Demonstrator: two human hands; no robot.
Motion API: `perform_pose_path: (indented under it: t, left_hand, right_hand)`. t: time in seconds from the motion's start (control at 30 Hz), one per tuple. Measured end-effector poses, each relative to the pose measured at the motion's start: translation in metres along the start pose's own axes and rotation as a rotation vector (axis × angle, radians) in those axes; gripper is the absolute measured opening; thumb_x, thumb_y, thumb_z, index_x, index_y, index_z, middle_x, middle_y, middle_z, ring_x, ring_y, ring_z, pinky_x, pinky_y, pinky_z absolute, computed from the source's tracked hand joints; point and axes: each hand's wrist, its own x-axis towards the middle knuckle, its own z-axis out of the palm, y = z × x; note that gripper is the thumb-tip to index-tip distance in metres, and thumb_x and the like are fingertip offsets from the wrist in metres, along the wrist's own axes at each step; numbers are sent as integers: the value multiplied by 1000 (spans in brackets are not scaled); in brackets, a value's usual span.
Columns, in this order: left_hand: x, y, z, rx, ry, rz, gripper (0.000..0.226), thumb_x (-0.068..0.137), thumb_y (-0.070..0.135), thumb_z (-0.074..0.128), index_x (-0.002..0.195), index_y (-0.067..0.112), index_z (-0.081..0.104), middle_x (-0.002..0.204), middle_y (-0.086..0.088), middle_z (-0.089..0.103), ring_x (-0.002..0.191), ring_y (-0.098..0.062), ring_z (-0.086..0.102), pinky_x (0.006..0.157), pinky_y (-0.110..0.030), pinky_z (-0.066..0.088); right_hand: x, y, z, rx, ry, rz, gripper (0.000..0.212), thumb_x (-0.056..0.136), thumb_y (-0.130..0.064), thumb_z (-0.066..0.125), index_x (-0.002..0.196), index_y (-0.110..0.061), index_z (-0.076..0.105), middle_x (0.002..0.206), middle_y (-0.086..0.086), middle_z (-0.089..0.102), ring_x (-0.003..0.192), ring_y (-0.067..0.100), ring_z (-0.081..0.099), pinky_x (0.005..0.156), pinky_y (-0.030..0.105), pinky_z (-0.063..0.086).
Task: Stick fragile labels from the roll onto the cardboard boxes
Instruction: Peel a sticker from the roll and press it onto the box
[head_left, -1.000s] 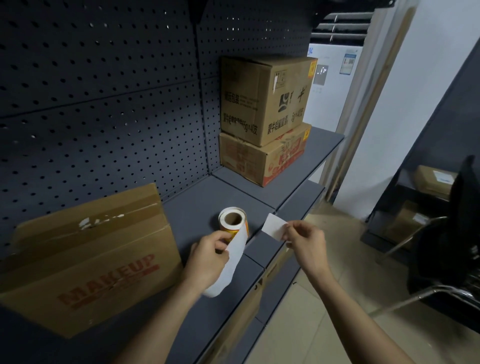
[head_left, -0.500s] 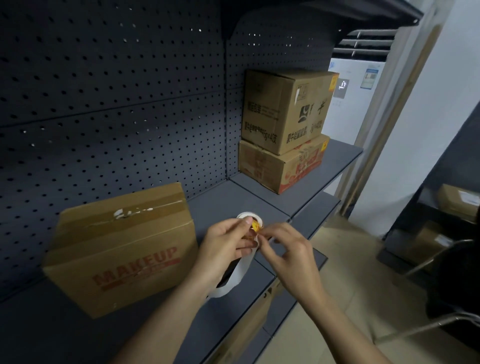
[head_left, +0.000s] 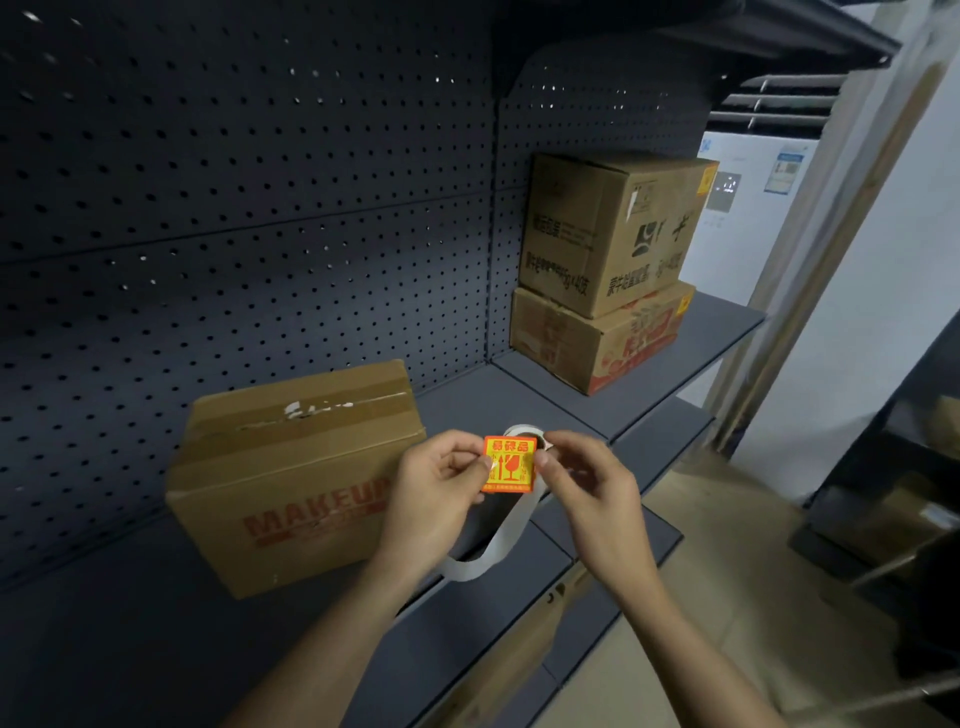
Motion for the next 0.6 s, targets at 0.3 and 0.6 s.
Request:
perform_pose_path:
  t: [0.3,0.6]
  left_hand:
    - [-16,-2,-25,147,56,88,22,90,-1,64,87,19,69,73,4,72,66,-6,68,64,-19,53]
    - [-39,12,-51,615,219,177,16,96,38,55,103,36,70,83,21,70,93,-10,63,83,-30,48]
  right_hand:
    - [2,-7,24,253,-170,82,11,93,-7,66,86,-6,75,77,14,67,71,12,58,66,23,46]
    - [3,-15,47,127,-177,-23,7,91,-15,70,92,-14,77,85,-8,72,83,7,66,74,16,48]
